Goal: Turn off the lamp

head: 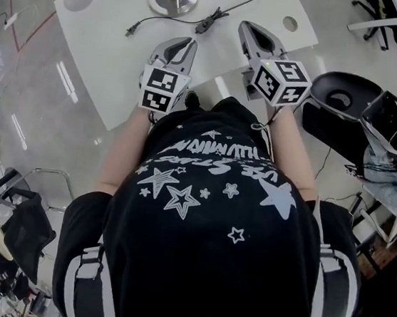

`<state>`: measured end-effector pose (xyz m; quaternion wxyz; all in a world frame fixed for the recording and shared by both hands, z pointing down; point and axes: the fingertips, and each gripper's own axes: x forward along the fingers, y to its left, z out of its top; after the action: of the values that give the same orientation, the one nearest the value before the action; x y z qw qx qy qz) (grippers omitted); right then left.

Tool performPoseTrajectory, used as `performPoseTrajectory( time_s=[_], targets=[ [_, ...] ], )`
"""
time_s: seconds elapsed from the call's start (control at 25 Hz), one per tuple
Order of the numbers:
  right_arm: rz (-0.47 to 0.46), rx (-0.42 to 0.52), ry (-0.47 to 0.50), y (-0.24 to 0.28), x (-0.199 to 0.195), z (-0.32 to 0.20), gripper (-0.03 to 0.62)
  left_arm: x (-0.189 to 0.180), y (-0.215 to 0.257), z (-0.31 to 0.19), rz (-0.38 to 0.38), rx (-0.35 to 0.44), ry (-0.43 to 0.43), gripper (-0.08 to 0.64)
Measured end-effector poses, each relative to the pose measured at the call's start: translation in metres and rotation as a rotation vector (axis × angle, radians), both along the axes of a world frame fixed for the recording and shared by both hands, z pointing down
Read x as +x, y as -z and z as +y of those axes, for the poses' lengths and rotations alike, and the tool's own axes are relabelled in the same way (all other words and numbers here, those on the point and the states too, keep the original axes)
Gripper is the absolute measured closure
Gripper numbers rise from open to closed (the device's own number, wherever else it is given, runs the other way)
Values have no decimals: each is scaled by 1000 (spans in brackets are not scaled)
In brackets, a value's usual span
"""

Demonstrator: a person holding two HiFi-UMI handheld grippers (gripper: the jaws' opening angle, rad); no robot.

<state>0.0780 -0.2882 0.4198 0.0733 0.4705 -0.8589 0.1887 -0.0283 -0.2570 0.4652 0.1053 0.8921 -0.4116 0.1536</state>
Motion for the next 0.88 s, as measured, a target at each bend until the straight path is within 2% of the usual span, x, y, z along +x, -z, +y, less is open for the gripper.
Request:
performPoseTrajectory(
  time_s=[0.24,0.4,0.6,0.76,0.88],
  targets=[
    [12,-21,18,-8,-2,-11,586,8,-16,-11,-30,-31,-19,543],
    [7,-34,34,-13,1,-24,586,16,-29,-19,-55,-63,-34,475],
    [9,-65,74,-25,1,-43,586,20,-48,-37,-127,-59,-18,422],
    [23,-88,128,-35,-8,-56,586,20,-66,-47,-236,-33,-37,408],
    [37,-106,168,-40,-15,-61,586,22,-71,-53,-244,-47,-31,407]
  ],
)
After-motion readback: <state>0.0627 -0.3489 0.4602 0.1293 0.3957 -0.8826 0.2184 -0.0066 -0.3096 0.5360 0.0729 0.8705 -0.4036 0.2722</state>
